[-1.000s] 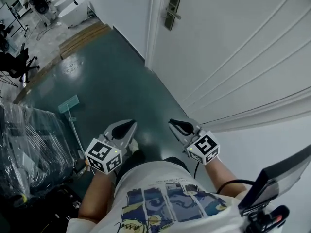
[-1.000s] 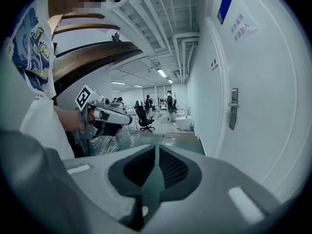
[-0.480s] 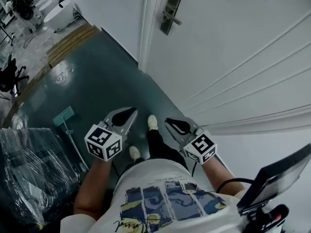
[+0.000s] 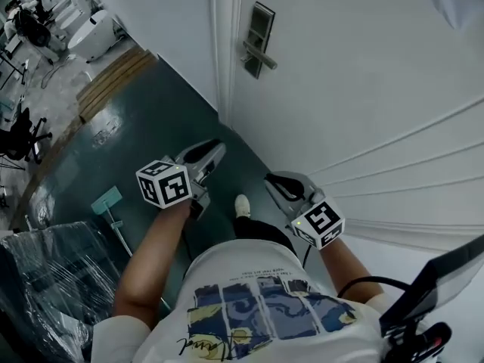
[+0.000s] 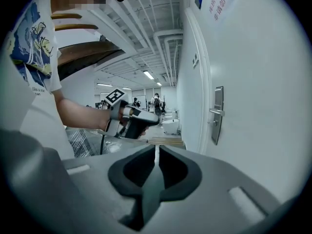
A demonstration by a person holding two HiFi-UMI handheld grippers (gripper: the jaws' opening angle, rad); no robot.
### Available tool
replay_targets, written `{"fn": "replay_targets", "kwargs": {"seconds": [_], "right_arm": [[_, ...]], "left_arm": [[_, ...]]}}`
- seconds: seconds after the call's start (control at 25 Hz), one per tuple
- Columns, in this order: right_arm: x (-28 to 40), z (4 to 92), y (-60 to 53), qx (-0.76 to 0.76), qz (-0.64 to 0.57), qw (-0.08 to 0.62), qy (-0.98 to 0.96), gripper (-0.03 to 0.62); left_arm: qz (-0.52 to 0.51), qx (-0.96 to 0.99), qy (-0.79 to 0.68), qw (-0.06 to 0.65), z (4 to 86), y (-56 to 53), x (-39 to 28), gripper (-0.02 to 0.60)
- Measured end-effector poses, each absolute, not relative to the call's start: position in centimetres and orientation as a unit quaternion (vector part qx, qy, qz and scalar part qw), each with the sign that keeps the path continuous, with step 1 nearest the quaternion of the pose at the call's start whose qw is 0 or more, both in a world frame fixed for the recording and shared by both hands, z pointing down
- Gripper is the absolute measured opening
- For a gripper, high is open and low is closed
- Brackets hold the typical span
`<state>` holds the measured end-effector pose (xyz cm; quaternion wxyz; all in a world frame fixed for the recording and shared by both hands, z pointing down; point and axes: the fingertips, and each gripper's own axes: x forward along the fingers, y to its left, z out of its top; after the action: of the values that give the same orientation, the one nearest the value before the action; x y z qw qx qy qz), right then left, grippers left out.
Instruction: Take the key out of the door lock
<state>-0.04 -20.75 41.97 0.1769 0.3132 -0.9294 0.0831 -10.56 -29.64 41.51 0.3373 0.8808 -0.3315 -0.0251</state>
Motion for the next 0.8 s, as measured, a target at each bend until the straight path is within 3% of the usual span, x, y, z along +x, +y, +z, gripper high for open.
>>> {"fn": "replay_targets", "kwargs": {"seconds": [0.32, 0.8], "right_arm": [[5.0, 42.8, -28.6, 0.302, 0.092, 0.2, -0.927, 0.017], [7.3, 46.8, -28.3, 0.32, 0.11, 0.229, -0.913, 0.017]], "left_arm": [[-0.139, 0.821, -0.317, 0.454, 43.7, -44.1, -6.1, 0.091], [-0.25, 0.735, -0.304, 0.552, 49.9, -52.4, -6.8, 0.13]]}}
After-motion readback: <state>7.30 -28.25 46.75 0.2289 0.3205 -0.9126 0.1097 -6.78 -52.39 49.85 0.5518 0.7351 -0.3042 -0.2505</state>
